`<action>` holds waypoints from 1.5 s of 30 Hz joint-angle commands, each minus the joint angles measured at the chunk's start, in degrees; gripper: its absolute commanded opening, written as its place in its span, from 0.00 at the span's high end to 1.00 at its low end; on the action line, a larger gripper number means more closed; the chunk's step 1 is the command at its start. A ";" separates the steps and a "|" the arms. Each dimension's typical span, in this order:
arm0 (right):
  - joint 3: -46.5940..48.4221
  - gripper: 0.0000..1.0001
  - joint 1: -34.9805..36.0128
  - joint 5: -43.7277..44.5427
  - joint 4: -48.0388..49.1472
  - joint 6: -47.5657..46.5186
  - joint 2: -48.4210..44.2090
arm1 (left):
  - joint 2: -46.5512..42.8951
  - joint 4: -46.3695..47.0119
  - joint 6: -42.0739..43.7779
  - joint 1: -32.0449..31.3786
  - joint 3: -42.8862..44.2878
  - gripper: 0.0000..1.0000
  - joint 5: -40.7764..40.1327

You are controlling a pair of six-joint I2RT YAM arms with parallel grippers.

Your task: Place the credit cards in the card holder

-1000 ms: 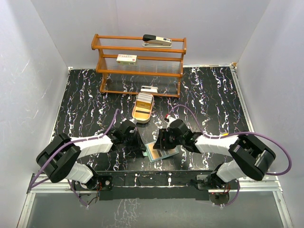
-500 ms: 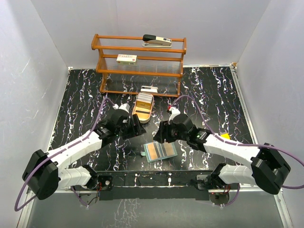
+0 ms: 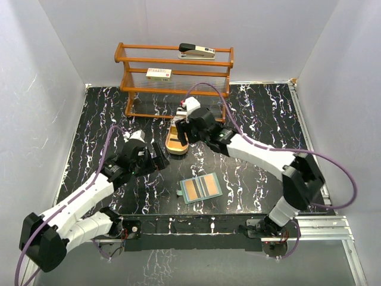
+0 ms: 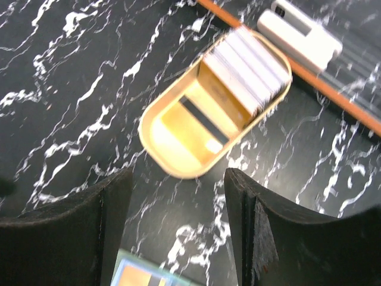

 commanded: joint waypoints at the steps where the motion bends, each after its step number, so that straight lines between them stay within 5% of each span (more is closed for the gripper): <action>1: 9.94 0.39 -0.71 1.25 0.35 -10.53 7.39 | -6.32 -5.45 3.36 0.34 -2.31 0.01 0.89; 14: 32.25 0.38 -1.27 8.75 -9.26 -27.96 31.28 | -18.65 -7.67 7.01 0.38 -2.56 0.01 0.93; 32: 35.42 0.41 -1.33 17.40 -8.19 -34.75 37.63 | -20.85 -6.99 5.89 0.38 -3.78 0.01 -2.02; 45: 39.57 0.62 -1.30 15.92 -10.04 -34.46 39.83 | -20.50 -6.62 5.93 0.37 -3.99 0.01 -2.01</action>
